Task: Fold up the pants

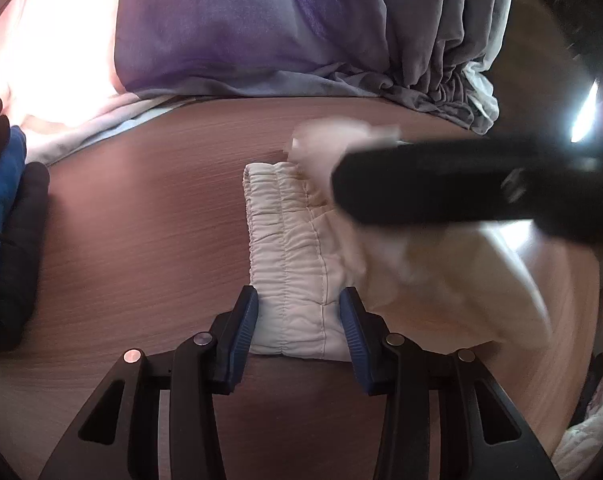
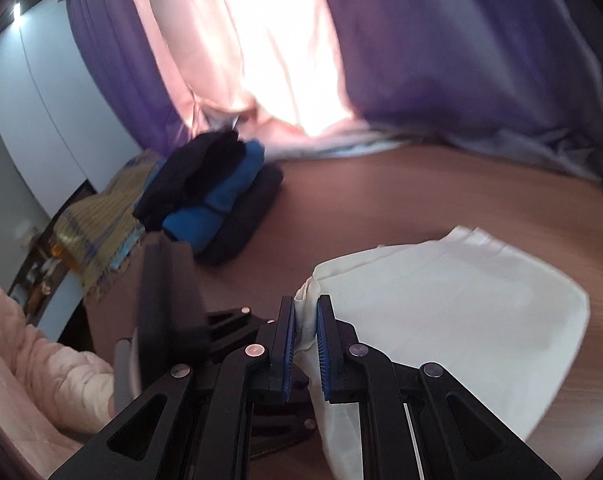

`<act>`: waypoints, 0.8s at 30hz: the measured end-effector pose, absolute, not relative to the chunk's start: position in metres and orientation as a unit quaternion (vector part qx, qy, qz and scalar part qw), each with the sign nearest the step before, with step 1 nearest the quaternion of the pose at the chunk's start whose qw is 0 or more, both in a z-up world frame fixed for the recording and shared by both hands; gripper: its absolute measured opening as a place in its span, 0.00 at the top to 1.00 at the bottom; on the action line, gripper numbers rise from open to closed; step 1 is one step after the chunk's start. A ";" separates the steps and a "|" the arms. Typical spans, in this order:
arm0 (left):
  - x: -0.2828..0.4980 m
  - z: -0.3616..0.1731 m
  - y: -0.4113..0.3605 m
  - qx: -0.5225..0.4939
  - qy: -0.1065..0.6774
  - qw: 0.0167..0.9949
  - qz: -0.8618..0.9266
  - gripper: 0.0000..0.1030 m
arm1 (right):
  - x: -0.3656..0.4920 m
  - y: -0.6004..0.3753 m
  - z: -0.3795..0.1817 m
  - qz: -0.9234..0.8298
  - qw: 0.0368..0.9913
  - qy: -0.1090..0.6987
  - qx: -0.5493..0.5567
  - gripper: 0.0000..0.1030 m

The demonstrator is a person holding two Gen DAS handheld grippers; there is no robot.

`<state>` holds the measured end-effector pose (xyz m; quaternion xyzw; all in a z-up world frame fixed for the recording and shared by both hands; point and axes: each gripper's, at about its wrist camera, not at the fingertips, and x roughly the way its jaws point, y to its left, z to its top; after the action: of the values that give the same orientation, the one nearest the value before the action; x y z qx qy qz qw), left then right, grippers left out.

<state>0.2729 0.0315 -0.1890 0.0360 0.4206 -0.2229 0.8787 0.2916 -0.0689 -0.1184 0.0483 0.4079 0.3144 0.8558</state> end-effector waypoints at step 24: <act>0.251 -0.151 0.102 0.060 0.426 0.893 -0.135 0.49 | 0.280 -0.055 -0.155 0.375 0.772 0.510 0.054 0.62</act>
<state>0.2511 0.1016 -0.1512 0.0595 0.4261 -0.1354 0.8925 0.2799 -0.0553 -0.1546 0.0540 0.5100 0.3751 0.7722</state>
